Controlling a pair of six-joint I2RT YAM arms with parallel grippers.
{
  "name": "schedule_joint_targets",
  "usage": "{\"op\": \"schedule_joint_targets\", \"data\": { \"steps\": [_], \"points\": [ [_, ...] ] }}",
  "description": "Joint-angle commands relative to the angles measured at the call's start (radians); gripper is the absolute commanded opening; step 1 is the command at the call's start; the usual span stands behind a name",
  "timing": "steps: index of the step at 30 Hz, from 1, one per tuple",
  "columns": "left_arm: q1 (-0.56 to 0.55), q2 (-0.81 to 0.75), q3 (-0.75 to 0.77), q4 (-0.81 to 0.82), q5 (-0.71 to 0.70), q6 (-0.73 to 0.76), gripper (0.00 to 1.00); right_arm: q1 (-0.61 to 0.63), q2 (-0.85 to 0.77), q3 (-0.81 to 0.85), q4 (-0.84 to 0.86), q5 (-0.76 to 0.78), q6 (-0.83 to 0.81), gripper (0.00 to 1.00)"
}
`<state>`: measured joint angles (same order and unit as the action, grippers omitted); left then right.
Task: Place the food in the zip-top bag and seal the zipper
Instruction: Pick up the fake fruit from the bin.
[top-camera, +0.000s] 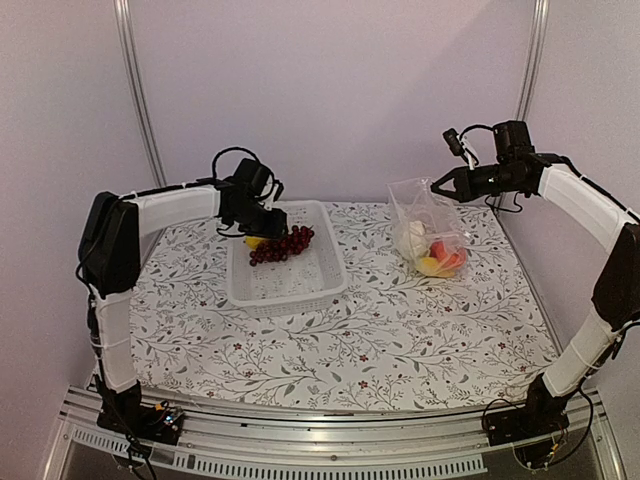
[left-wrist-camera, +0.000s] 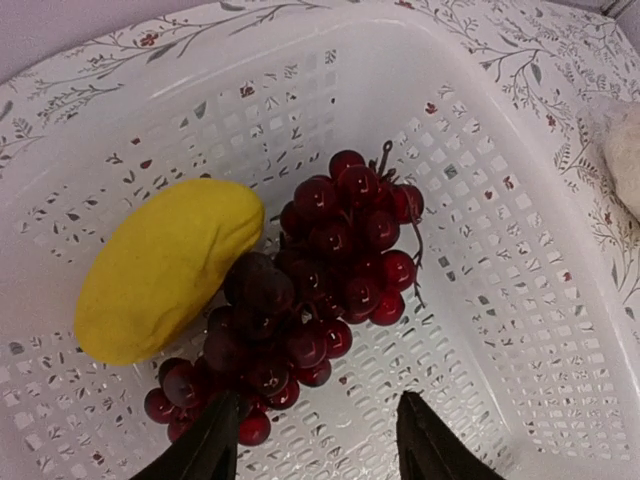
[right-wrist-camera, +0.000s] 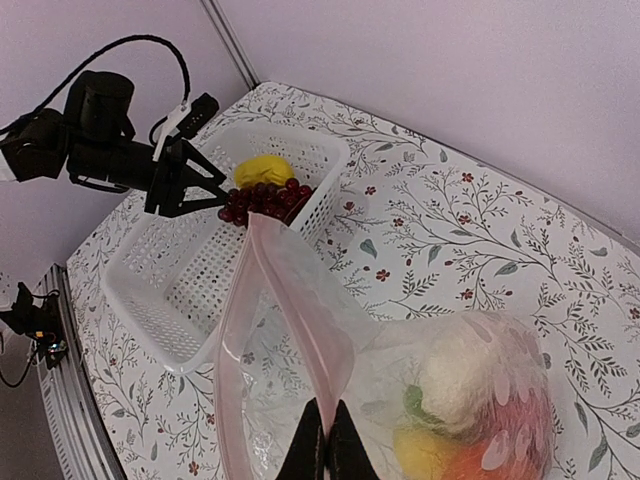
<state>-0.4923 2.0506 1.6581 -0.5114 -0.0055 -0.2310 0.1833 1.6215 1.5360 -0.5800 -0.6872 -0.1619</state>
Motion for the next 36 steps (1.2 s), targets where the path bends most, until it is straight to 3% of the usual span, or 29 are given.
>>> {"op": "schedule_joint_targets", "data": {
  "steps": [1,8,18,36],
  "points": [
    [-0.001,0.055,0.071,0.052,0.055,-0.013,0.53,0.006,-0.032,-0.017,0.011,-0.002,-0.011,0.00],
    [-0.029,0.170,0.224,0.048,0.077,-0.015,0.45,0.005,-0.022,-0.018,0.011,0.000,-0.013,0.00],
    [-0.077,0.334,0.437,-0.088,0.009,-0.035,0.31,0.005,-0.012,-0.017,0.008,0.003,-0.016,0.00],
    [-0.080,0.455,0.553,-0.150,0.009,-0.068,0.32,0.006,0.024,-0.017,0.005,-0.006,-0.024,0.00]
  ]
}}
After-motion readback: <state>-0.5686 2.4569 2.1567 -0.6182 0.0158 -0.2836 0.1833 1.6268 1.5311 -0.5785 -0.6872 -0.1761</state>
